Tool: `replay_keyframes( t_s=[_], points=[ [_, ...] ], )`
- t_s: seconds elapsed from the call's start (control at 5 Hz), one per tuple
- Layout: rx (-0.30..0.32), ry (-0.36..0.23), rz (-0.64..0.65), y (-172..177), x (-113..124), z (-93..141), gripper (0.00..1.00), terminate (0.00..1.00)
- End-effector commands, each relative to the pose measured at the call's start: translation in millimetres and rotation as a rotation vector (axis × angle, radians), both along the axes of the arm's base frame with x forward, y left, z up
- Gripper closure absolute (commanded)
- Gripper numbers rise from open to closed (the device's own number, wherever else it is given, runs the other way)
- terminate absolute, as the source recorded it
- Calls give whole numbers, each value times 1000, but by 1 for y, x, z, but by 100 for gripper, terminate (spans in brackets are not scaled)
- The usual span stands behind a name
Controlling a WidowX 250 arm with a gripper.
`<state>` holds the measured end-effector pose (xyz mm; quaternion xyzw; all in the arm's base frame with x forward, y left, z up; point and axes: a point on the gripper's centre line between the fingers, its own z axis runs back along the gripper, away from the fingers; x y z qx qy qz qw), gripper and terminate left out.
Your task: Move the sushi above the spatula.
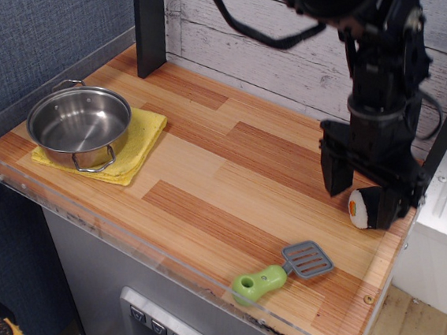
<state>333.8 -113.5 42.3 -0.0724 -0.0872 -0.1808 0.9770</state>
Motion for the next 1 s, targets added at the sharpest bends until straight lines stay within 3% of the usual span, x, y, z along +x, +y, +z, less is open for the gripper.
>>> replay_keyframes(
  t_s=[0.0,0.2,0.6,0.8],
  points=[
    [-46,-142,8,12,-15,69,0,0],
    [-38,-145,11,18,-27,83,0,0],
    [-38,-145,11,18,-27,83,0,0],
    [-38,-145,11,18,-27,83,0,100]
  ],
)
